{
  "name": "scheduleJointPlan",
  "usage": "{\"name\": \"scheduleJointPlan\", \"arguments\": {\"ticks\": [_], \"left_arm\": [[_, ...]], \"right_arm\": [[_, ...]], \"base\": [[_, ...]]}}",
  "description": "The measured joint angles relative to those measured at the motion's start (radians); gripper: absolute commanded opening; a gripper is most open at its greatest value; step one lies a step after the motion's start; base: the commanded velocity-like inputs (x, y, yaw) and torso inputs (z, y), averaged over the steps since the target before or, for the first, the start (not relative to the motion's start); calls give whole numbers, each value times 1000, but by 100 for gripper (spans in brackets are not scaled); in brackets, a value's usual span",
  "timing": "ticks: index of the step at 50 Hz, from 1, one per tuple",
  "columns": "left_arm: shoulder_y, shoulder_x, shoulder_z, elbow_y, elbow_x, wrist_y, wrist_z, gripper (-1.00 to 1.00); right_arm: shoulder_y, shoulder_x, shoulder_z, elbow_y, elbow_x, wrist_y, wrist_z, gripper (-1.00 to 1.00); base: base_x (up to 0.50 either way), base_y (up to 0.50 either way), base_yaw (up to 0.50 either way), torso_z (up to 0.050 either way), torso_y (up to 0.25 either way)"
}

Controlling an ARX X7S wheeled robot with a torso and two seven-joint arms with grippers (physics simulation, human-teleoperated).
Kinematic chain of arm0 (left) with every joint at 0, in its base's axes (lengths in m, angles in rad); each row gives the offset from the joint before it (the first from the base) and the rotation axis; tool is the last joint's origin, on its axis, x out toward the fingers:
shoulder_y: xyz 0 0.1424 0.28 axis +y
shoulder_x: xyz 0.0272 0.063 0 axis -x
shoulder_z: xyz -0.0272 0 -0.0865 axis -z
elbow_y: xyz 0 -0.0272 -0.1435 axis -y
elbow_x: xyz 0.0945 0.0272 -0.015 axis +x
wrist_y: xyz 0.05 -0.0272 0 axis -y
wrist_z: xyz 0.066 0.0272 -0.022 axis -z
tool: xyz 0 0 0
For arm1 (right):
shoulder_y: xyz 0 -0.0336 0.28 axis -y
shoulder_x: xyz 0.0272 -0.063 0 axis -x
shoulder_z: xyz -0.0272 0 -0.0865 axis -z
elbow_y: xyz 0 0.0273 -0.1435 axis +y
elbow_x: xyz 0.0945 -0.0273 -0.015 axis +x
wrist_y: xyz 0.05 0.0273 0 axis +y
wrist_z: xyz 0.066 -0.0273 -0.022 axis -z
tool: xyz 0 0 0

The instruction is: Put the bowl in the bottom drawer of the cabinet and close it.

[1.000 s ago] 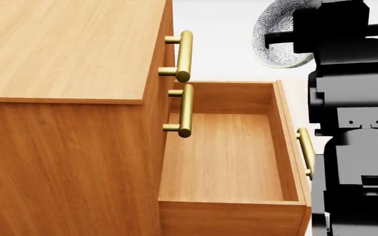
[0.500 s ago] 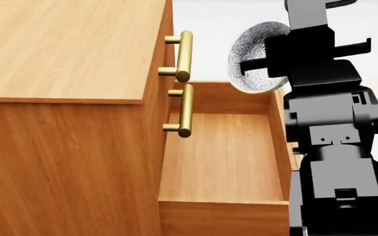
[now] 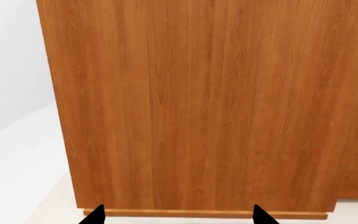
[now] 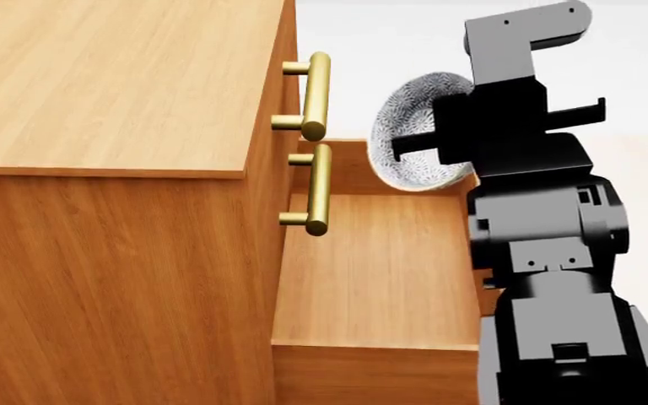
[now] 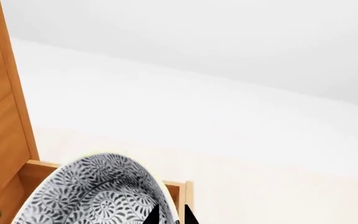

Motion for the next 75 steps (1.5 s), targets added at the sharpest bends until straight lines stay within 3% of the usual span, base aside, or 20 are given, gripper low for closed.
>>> {"name": "scheduleJointPlan", "arguments": {"ticks": [75], "left_arm": [[-8,-8,14,-8,-10,6,-9,100]], "right_arm": [[-102,-19,24,0,-5,0,-34,-100]], "base": [[0,0,0,0,0]]}}
